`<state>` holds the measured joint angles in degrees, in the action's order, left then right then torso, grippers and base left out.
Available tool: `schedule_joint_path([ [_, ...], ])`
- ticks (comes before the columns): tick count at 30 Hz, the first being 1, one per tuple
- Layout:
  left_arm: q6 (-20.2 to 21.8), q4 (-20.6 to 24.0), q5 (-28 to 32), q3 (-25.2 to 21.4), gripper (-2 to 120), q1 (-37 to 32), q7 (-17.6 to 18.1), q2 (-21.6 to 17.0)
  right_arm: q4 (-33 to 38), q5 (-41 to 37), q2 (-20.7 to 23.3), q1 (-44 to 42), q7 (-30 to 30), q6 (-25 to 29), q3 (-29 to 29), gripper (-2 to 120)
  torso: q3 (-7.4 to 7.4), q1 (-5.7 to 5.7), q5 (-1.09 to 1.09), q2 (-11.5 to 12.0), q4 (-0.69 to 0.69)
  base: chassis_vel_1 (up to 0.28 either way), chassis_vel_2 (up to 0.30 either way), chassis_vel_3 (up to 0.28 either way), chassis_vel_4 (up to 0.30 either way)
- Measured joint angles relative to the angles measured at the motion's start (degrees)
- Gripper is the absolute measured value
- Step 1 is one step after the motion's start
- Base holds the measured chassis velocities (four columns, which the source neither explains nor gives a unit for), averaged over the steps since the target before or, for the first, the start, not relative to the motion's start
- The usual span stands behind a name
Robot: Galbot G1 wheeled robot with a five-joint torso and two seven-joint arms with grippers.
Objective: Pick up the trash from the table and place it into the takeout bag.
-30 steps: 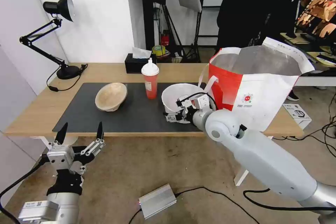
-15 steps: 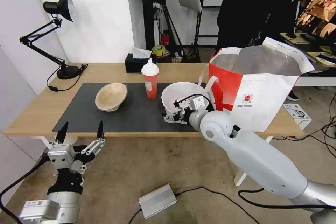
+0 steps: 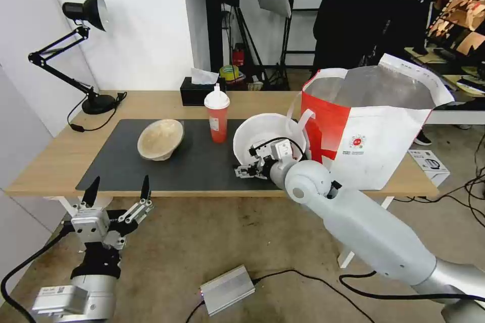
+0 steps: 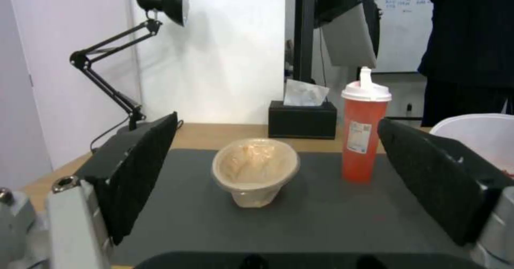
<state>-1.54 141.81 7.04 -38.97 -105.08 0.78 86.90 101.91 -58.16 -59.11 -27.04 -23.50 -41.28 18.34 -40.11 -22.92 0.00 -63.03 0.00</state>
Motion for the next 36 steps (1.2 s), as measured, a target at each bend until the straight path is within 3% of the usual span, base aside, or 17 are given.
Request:
schedule_joint_path([
  [8, 0.0, -0.3, 0.0, 0.0, 100, 0.2, 0.0, 0.0, 0.4, -0.1, 0.4, 0.0, -0.1, 0.0, 0.0, 57, 0.00, 0.00, 0.00, 0.0, 0.00, 0.000, 0.000, 0.000, 0.000],
  [13, -0.1, -0.5, 0.0, 0.0, 100, 0.2, 0.0, 0.0, 0.8, -0.3, 0.5, 0.0, -0.3, 0.0, -0.2, 41, 0.00, 0.00, 0.00, 0.0, 0.00, 0.000, 0.000, 0.000, 0.000],
  [15, -0.1, -0.5, 0.0, 0.0, 100, 0.2, 0.0, 0.0, 0.8, -0.3, 0.5, 0.0, -0.3, 0.0, -0.2, 41, 0.00, 0.00, 0.00, 0.0, 0.00, 0.000, 0.000, 0.000, 0.000],
  [16, -0.1, -0.5, 0.0, 0.0, 100, 0.3, 0.0, 0.0, 0.8, -0.3, 0.5, 0.1, -0.3, 0.0, -0.3, 31, 0.00, 0.00, 0.00, 0.0, 0.00, 0.000, 0.000, 0.000, 0.000],
  [19, -0.1, -0.6, 0.0, 0.0, 100, 0.3, 0.0, 0.0, 1.3, -0.6, 0.9, 0.2, -0.5, 0.0, -0.4, 17, 0.00, 0.00, 0.00, 0.0, 0.00, 0.000, 0.000, 0.000, 0.000],
  [36, -0.2, -0.4, 0.1, -0.1, 100, 0.3, 0.0, -0.1, 1.6, -0.8, 1.3, -0.1, -1.2, 0.0, -1.3, 12, 0.00, 0.00, 0.00, 0.0, 0.00, 0.000, 0.000, 0.000, 0.000],
])
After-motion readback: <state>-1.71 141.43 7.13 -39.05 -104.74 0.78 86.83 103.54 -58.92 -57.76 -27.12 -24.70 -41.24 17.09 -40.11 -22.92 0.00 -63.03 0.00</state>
